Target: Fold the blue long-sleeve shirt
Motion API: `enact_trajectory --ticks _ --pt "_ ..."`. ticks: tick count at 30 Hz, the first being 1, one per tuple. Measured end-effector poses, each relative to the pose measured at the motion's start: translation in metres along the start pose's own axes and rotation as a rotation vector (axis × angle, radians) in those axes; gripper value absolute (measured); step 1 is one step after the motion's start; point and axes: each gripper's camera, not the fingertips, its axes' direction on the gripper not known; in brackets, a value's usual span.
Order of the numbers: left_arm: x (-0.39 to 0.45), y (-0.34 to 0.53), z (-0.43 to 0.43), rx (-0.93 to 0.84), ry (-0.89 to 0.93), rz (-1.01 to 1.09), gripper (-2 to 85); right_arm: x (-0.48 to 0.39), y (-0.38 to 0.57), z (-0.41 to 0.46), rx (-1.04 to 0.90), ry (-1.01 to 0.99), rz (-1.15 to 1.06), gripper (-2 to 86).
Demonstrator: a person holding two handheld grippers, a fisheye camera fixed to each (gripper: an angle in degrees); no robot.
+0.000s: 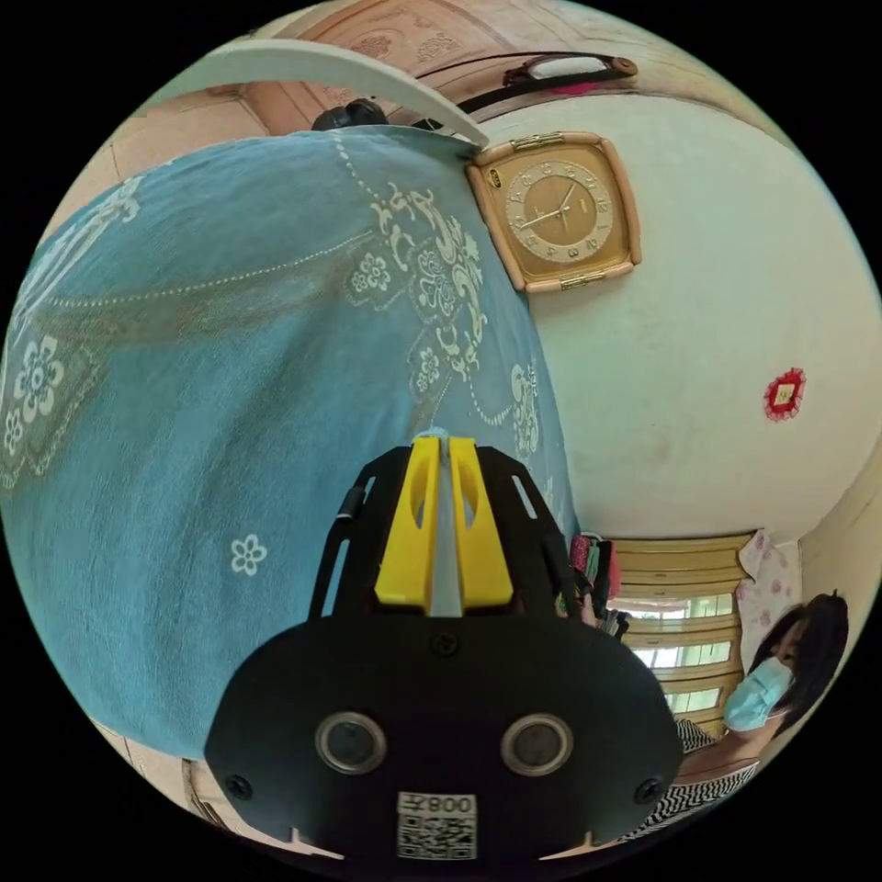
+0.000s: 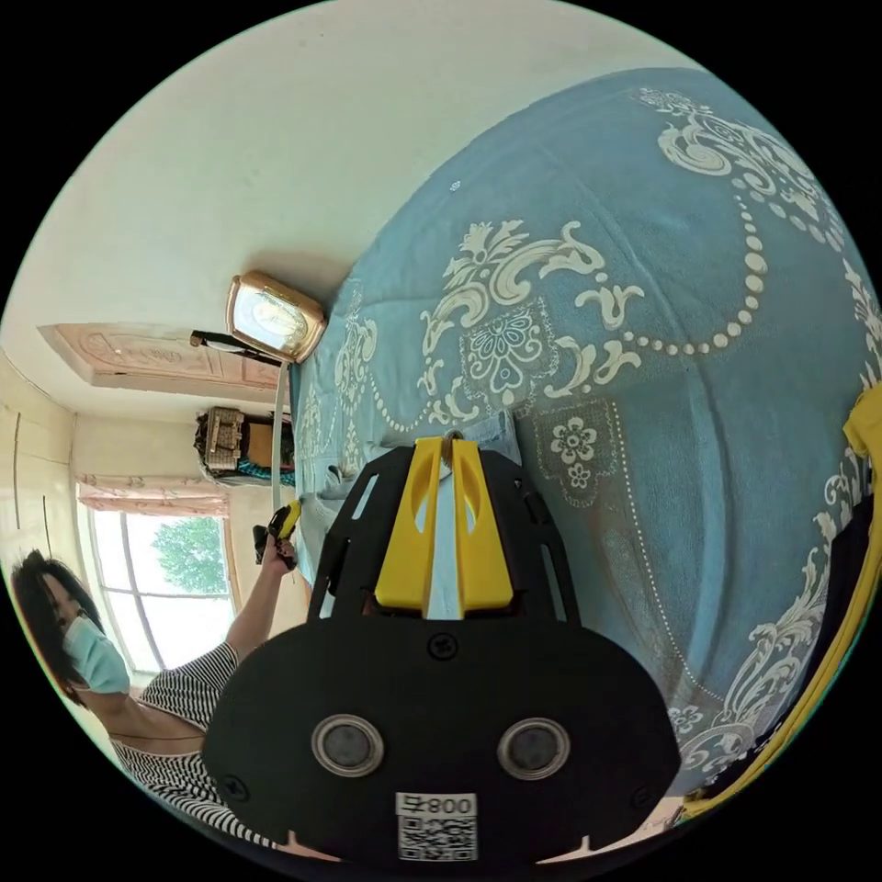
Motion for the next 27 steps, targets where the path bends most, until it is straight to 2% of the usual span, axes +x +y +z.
enact_trajectory --ticks 7,10,12,15,17,18,19,20,23,27 --pt "0.001 0.034 -0.008 0.067 -0.054 0.049 1.9 -0.03 0.02 -0.01 0.094 0.074 0.009 2.1" --pt "0.03 0.054 -0.01 0.105 -0.127 0.194 1.2 -0.081 0.037 -0.009 0.127 0.158 -0.144 1.3" --pt "0.049 0.066 0.002 0.067 -0.138 0.303 0.7 -0.116 0.043 0.011 0.054 0.221 -0.255 0.8" --pt "0.073 0.076 0.043 -0.095 -0.257 0.432 0.4 -0.163 0.047 0.056 -0.07 0.379 -0.384 0.3" --pt "0.077 0.078 0.08 -0.194 -0.461 0.49 0.3 -0.192 0.051 0.098 -0.149 0.553 -0.472 0.1" --pt "0.076 0.079 0.088 -0.218 -0.508 0.489 0.3 -0.197 0.053 0.11 -0.179 0.599 -0.494 0.1" --pt "0.077 0.081 0.095 -0.2 -0.501 0.508 0.3 -0.202 0.057 0.134 -0.249 0.701 -0.517 -0.1" --pt "0.079 0.082 0.099 -0.214 -0.5 0.499 0.2 -0.216 0.067 0.139 -0.184 0.75 -0.567 -0.2" --pt "0.085 0.091 0.108 -0.228 -0.536 0.54 0.1 -0.234 0.085 0.15 -0.152 0.831 -0.634 -0.2" --pt "0.104 0.107 0.109 -0.13 -0.547 0.599 0.1 -0.246 0.092 0.143 -0.164 0.769 -0.571 0.0"
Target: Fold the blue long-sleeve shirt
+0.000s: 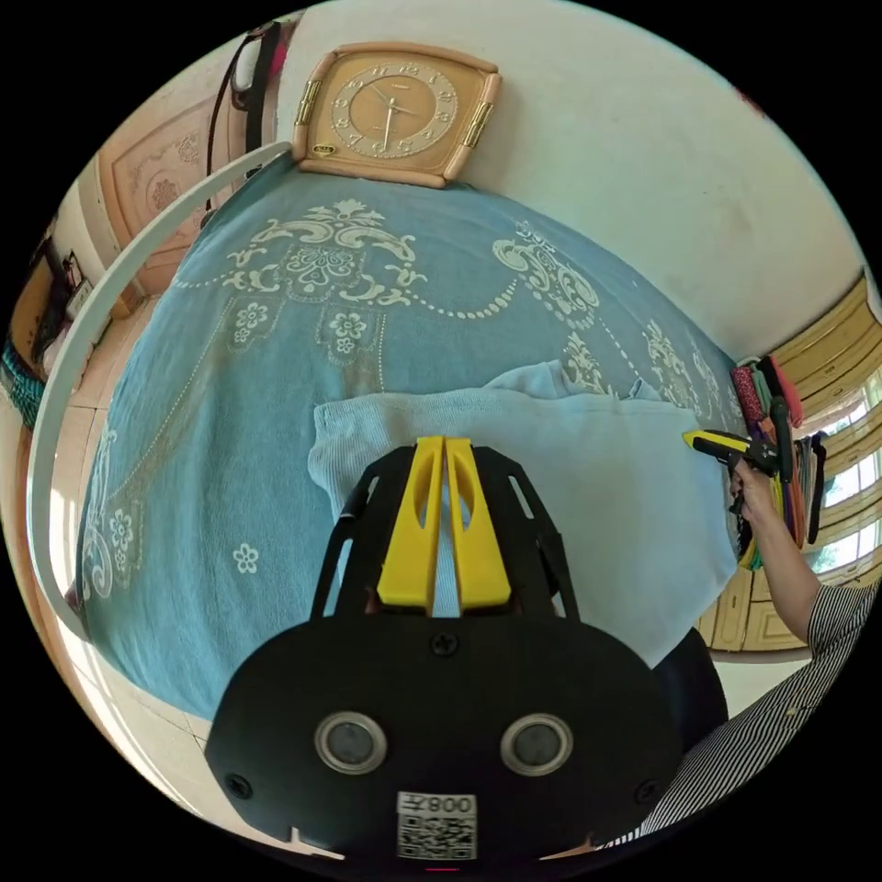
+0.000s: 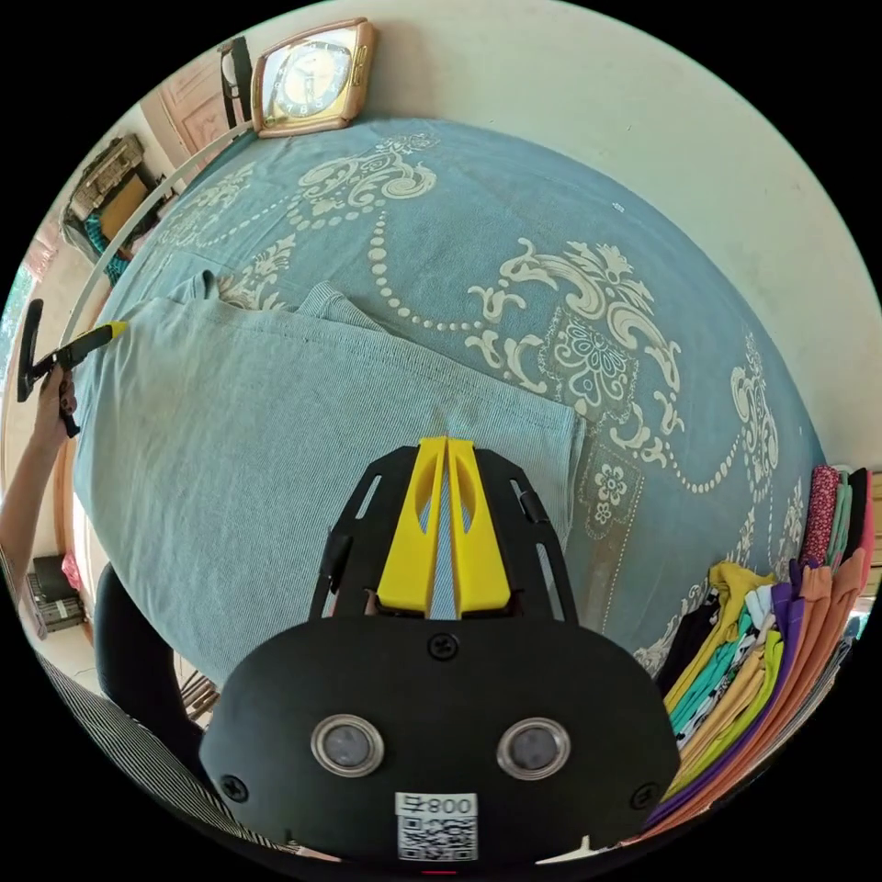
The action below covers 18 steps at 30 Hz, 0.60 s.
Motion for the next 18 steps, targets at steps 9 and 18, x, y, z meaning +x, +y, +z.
enact_trajectory --ticks 9,18 --pt "0.039 -0.015 0.056 -0.109 0.004 0.076 0.2 0.0 0.015 -0.007 0.01 -0.097 0.093 0.1" --pt "0.081 0.046 0.037 -0.018 0.101 0.15 0.2 -0.018 0.091 -0.062 0.118 -0.163 0.129 0.0"
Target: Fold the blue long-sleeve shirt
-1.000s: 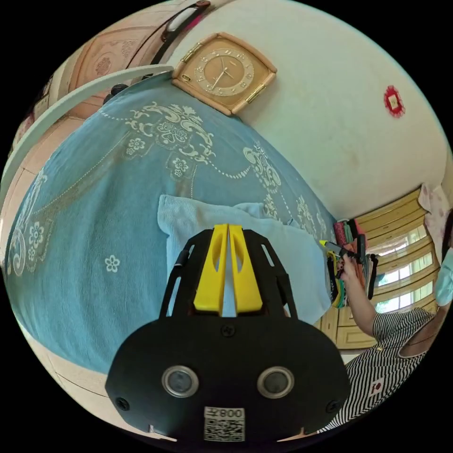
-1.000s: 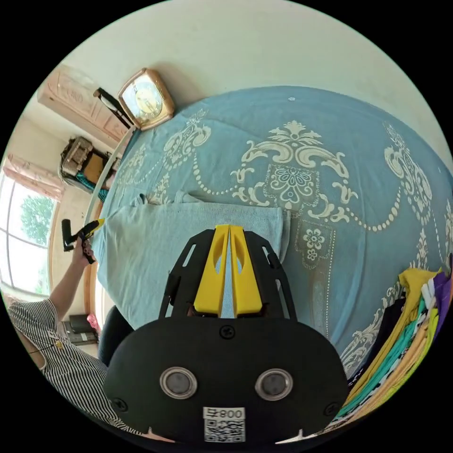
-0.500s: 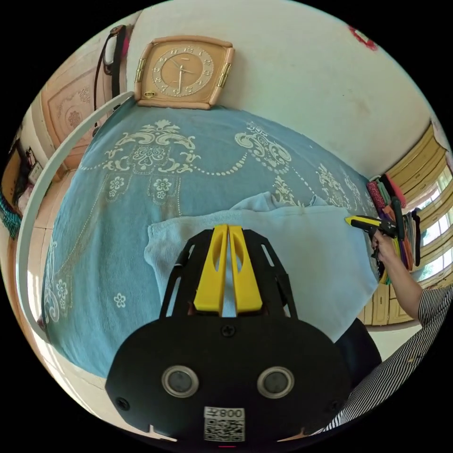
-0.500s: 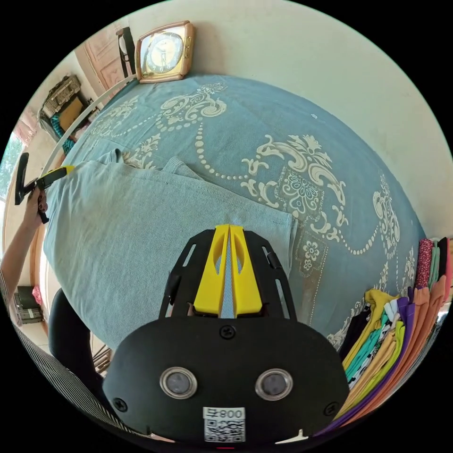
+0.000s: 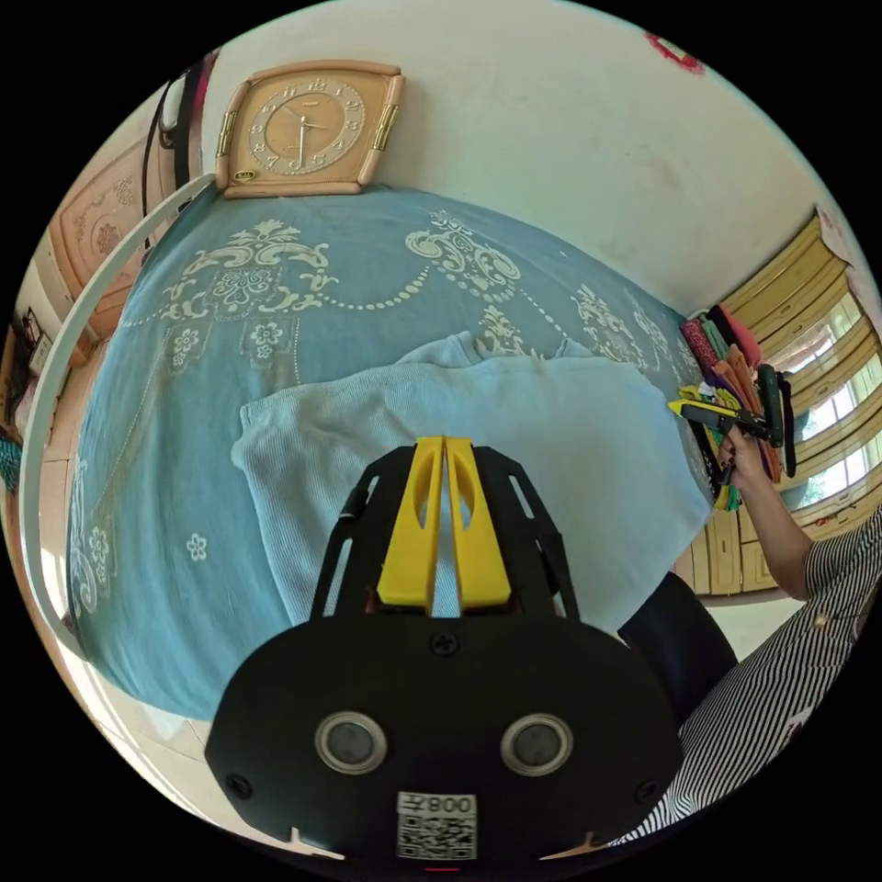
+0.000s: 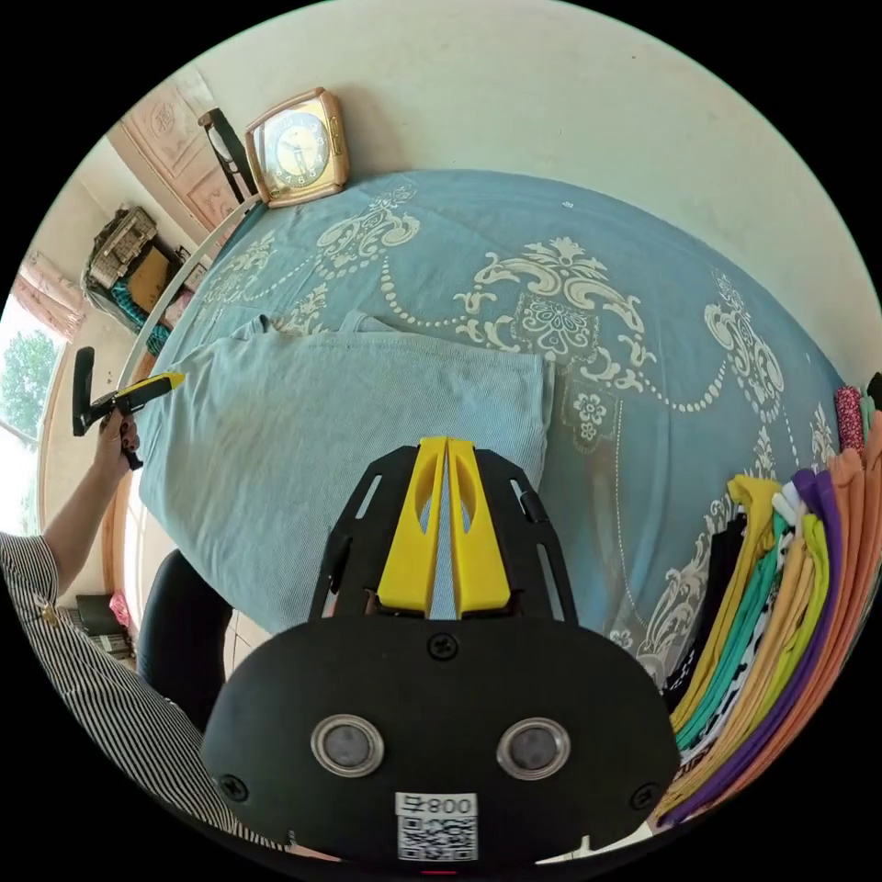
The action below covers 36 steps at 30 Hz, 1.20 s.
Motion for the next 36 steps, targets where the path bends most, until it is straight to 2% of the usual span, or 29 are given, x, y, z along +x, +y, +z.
enact_trajectory --ticks 4,7,8,10,12,15,18,21,22,24,25,28,31,36 --pt "0.021 0.061 -0.006 -0.044 -0.056 -0.036 0.2 -0.014 0.075 -0.012 -0.053 -0.053 0.031 0.0" --pt "0.015 0.092 0.018 -0.164 -0.095 -0.121 0.1 -0.016 0.115 0.013 -0.158 -0.027 0.066 0.0" --pt "0.01 0.099 0.026 -0.145 -0.049 -0.14 0.1 -0.014 0.123 0.029 -0.211 -0.03 0.08 0.1" --pt "0.003 0.1 0.031 -0.155 0.029 -0.217 0.1 -0.008 0.129 0.034 -0.181 -0.064 0.095 0.1" --pt "0.008 0.102 0.025 -0.112 0.001 -0.249 0.1 -0.003 0.13 0.032 -0.195 -0.097 0.129 0.1" --pt "0.028 0.116 0.01 -0.052 -0.024 -0.216 0.1 -0.004 0.148 0.01 -0.119 -0.116 0.154 0.1" --pt "0.037 0.143 0.009 -0.014 -0.068 -0.274 0.1 -0.013 0.176 -0.002 -0.073 -0.133 0.148 0.1" --pt "0.034 0.16 0.034 -0.062 -0.07 -0.359 0.1 -0.025 0.197 0.016 -0.113 -0.138 0.126 0.1" --pt "0.032 0.163 0.052 -0.145 -0.101 -0.38 0.1 -0.027 0.202 0.031 -0.155 -0.124 0.121 0.1" --pt "0.032 0.165 0.062 -0.145 -0.073 -0.413 0.1 -0.025 0.209 0.056 -0.232 -0.111 0.132 0.2" --pt "0.036 0.165 0.063 -0.147 -0.066 -0.424 0.1 -0.023 0.213 0.06 -0.212 -0.123 0.148 0.2" --pt "0.066 0.163 0.059 -0.101 -0.074 -0.323 0.1 -0.02 0.226 0.055 -0.163 -0.142 0.186 0.1" --pt "0.108 0.157 0.07 -0.055 0.05 -0.202 0.2 -0.013 0.249 0.052 -0.106 -0.176 0.237 0.2" --pt "0.194 0.125 0.136 -0.159 0.091 0.026 0.2 0.001 0.29 0.073 -0.107 -0.225 0.319 0.2"
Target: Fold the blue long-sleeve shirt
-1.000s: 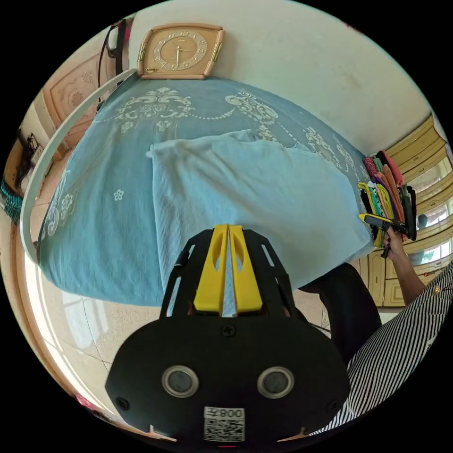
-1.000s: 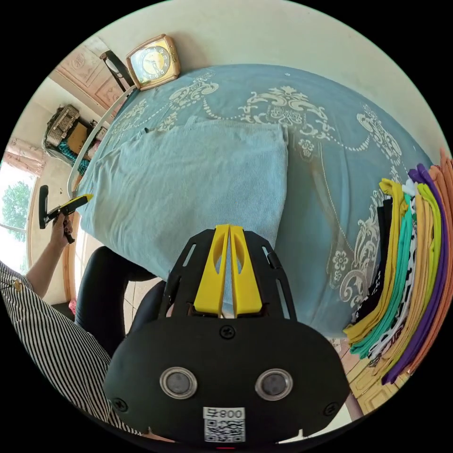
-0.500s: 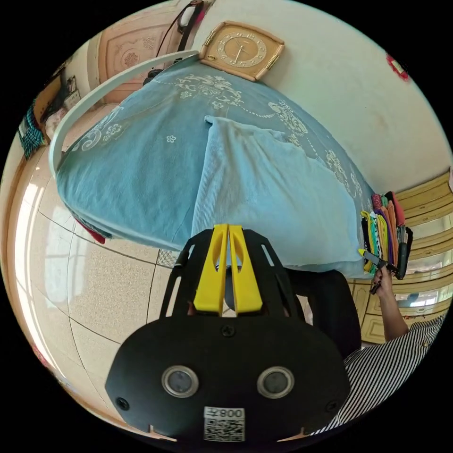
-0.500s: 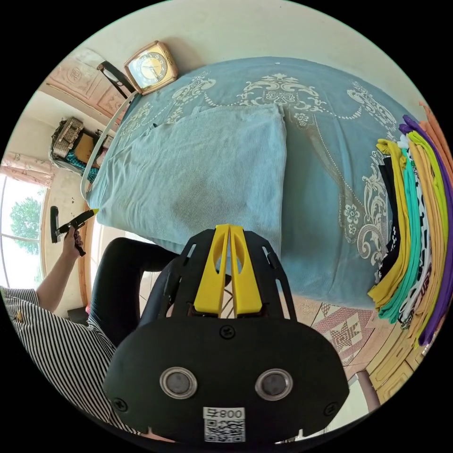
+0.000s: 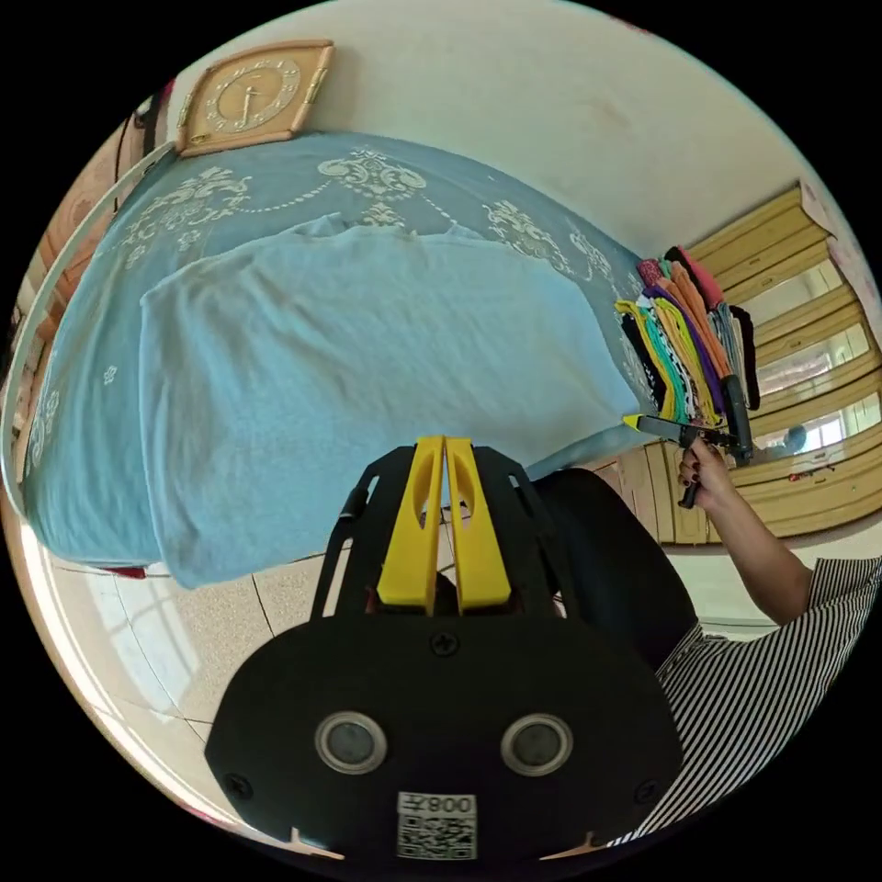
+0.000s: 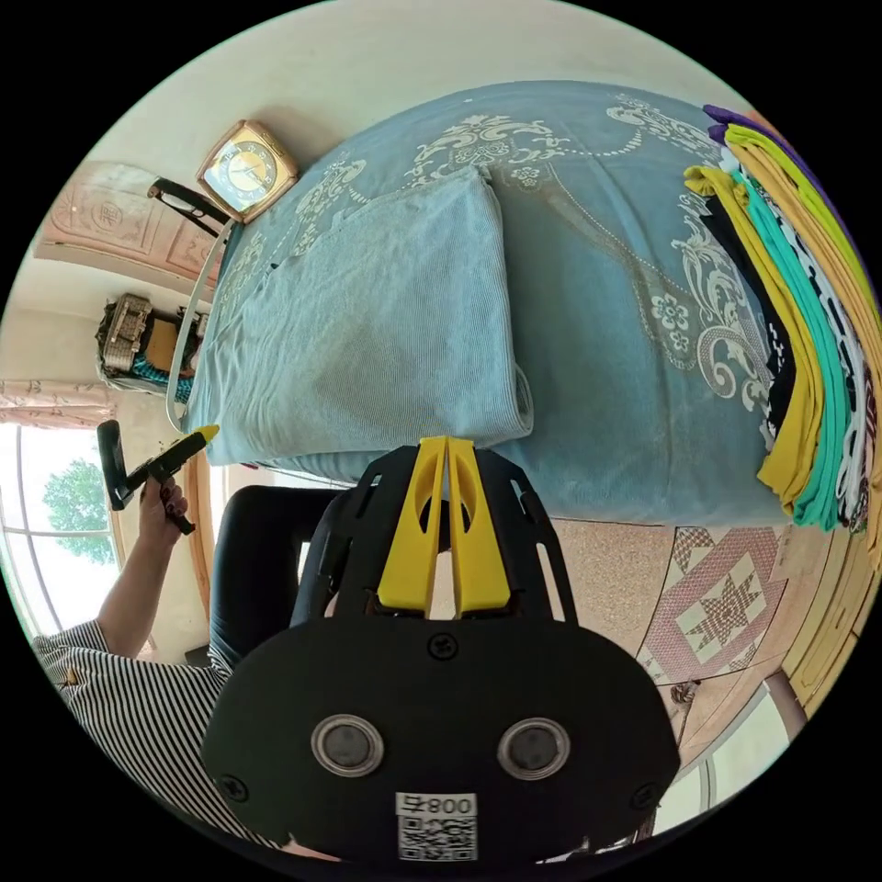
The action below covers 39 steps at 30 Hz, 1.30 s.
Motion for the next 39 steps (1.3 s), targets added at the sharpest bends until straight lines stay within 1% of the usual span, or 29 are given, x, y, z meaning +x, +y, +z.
enact_trajectory --ticks 2,3,4,6,9,11,13,16,18,22,27,29,31,32,34,36,38,39 --pt "0.027 -0.017 0.049 -0.153 -0.039 0.074 0.2 0.015 0.015 0.006 0.014 -0.022 0.04 0.2" --pt "0.031 -0.018 0.059 -0.193 -0.068 0.085 0.2 0.02 0.019 0.007 0.021 -0.029 0.055 0.3" --pt "0.037 -0.017 0.065 -0.156 -0.086 0.106 0.2 0.031 0.026 0.008 0.039 -0.055 0.087 0.4" --pt "0.037 -0.017 0.07 -0.177 -0.043 0.073 0.2 0.048 0.036 0.009 0.068 -0.106 0.13 0.6" --pt "0.046 -0.013 0.068 -0.125 -0.01 0.058 0.3 0.08 0.054 0.012 0.148 -0.22 0.193 1.6" --pt "0.068 -0.013 0.072 -0.081 0.066 0.117 0.5 0.103 0.064 0.021 0.196 -0.334 0.247 3.7" --pt "0.09 -0.016 0.082 -0.079 0.096 0.176 0.8 0.117 0.067 0.032 0.211 -0.386 0.289 6.4" --pt "0.127 -0.024 0.108 -0.11 0.152 0.268 1.8 0.135 0.065 0.058 0.19 -0.49 0.34 7.9" --pt "0.151 -0.03 0.124 -0.142 0.167 0.337 2.6 0.142 0.064 0.071 0.175 -0.521 0.353 7.4" --pt "0.207 -0.043 0.154 -0.183 0.139 0.491 4.6 0.154 0.062 0.091 0.181 -0.568 0.375 4.5" --pt "0.27 -0.054 0.179 -0.166 0.082 0.66 7.0 0.145 0.062 0.081 0.229 -0.637 0.276 3.3" --pt "0.299 -0.055 0.192 -0.163 -0.021 0.752 7.2 0.133 0.057 0.072 0.245 -0.648 0.207 3.1" --pt "0.315 -0.055 0.201 -0.144 -0.093 0.792 6.5 0.122 0.049 0.067 0.246 -0.645 0.164 3.2" --pt "0.321 -0.056 0.206 -0.136 -0.147 0.787 5.3 0.116 0.043 0.065 0.241 -0.634 0.14 3.3" --pt "0.322 -0.059 0.207 -0.119 -0.188 0.766 3.9 0.105 0.033 0.063 0.226 -0.585 0.097 3.5" --pt "0.311 -0.062 0.202 -0.099 -0.124 0.706 3.1 0.101 0.025 0.06 0.223 -0.574 0.059 3.9" --pt "0.286 -0.068 0.191 -0.059 -0.005 0.563 2.5 0.11 0.016 0.056 0.245 -0.61 0.043 4.7" --pt "0.279 -0.069 0.189 -0.054 0.022 0.528 2.5 0.114 0.013 0.056 0.253 -0.626 0.042 4.8"
